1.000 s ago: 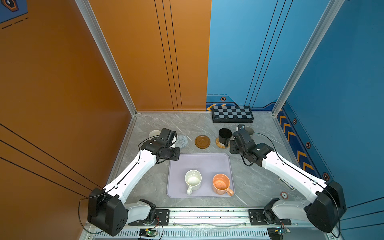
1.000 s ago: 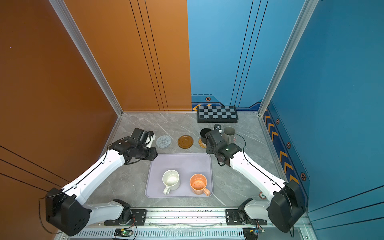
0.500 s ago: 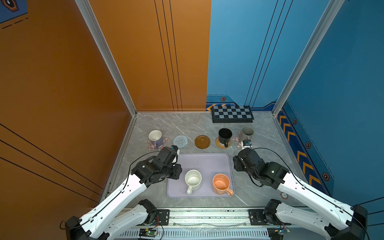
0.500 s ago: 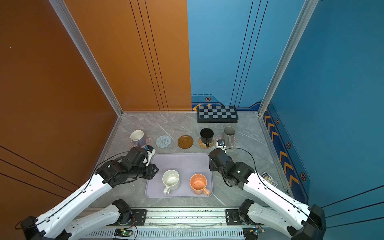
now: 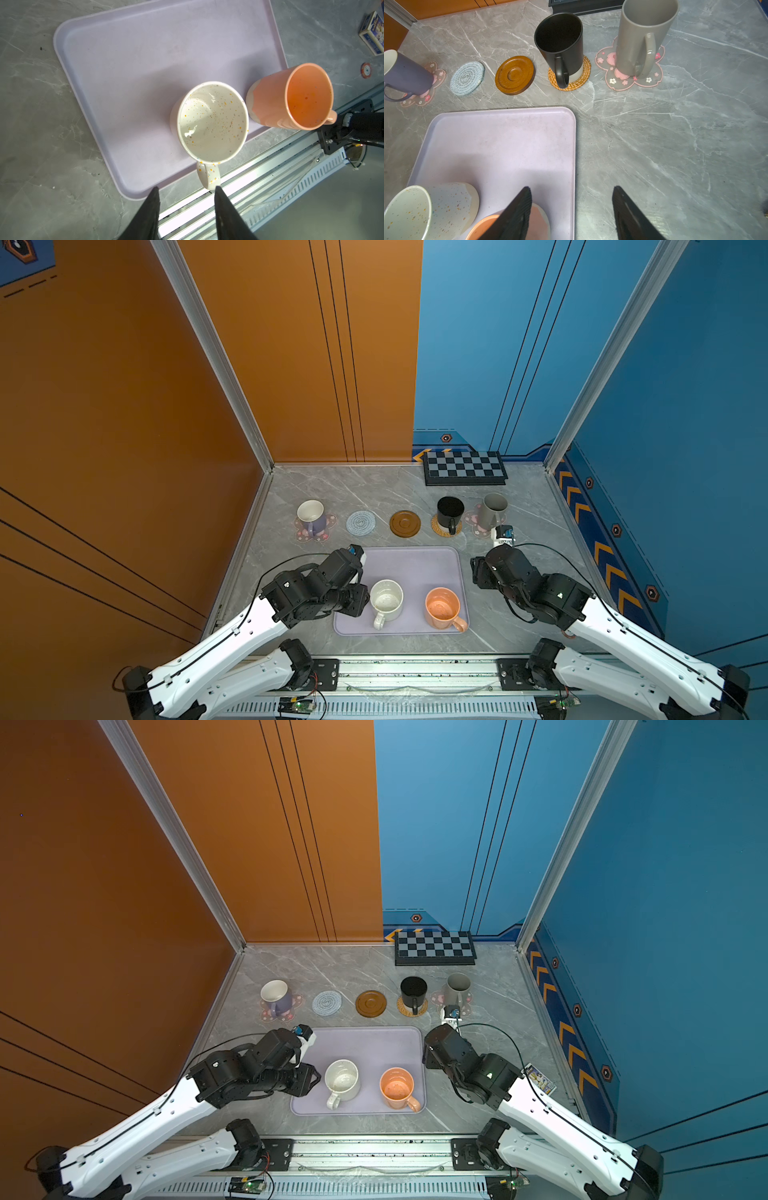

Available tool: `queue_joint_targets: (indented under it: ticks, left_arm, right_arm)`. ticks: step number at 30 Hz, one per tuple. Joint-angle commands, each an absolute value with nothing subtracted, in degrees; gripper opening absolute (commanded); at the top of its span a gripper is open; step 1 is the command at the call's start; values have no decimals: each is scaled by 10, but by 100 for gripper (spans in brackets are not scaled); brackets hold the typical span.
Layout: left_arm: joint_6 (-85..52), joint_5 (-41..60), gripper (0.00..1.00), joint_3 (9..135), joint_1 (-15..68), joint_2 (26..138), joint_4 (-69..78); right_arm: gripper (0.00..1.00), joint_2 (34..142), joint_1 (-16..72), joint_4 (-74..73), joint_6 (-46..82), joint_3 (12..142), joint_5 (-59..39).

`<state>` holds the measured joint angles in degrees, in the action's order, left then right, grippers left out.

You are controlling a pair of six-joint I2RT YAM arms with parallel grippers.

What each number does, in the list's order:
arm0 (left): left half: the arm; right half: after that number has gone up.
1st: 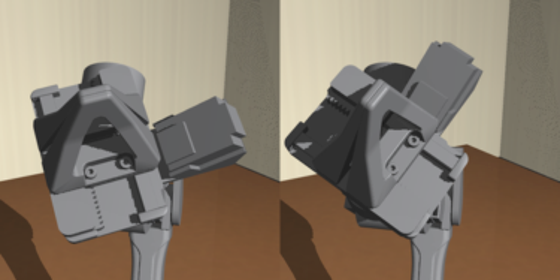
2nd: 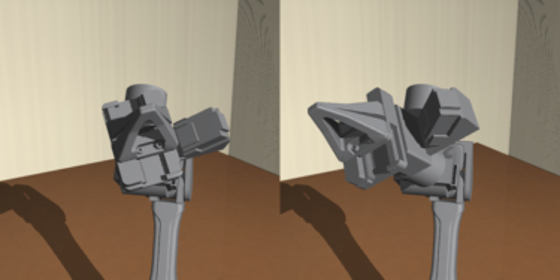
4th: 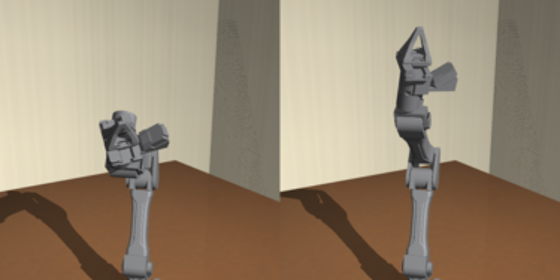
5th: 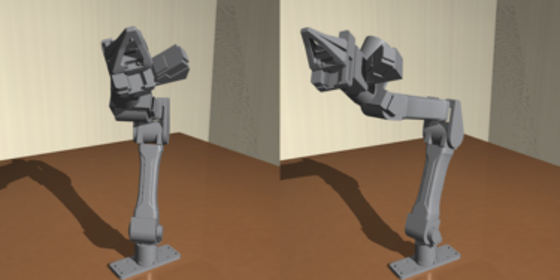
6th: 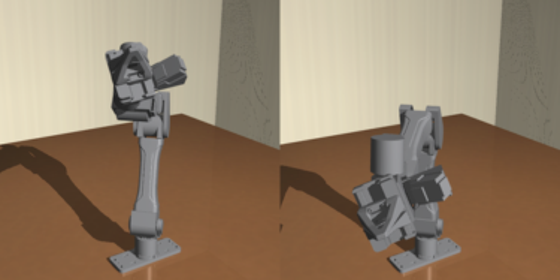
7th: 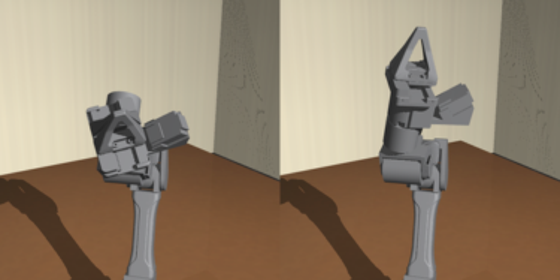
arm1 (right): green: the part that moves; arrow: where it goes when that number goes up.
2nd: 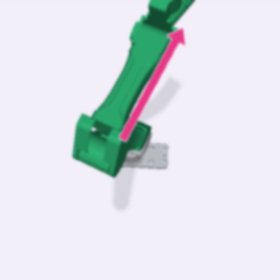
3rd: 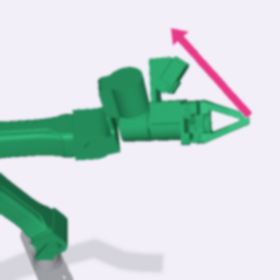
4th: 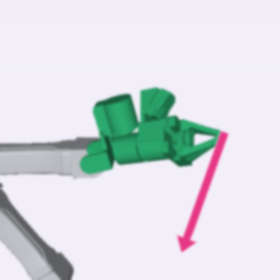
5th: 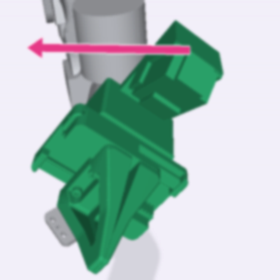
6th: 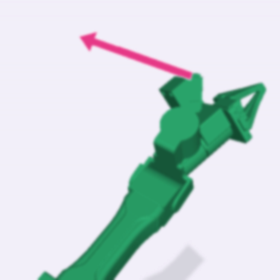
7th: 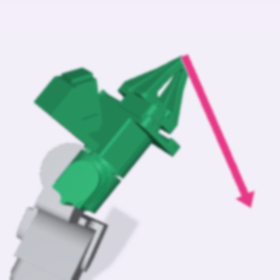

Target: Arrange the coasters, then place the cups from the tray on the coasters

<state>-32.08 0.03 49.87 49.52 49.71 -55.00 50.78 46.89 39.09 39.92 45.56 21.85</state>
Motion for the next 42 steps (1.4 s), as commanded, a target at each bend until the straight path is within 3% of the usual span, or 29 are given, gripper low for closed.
queue_joint_targets:
  ticks: [1,15,27,42]
  left_arm:
    - [-341,-3,44,489,527,498,-565]
    - [-423,-25,46,440,649,509,-557]
    - [-461,-25,46,401,654,570,-417]
    - [-518,-99,45,436,693,654,-412]
  right_arm:
    - [65,531,471,412,402,472,236]
    - [66,586,465,385,384,484,244]
    - [66,582,448,375,391,473,219]
    - [67,535,435,376,404,447,210]
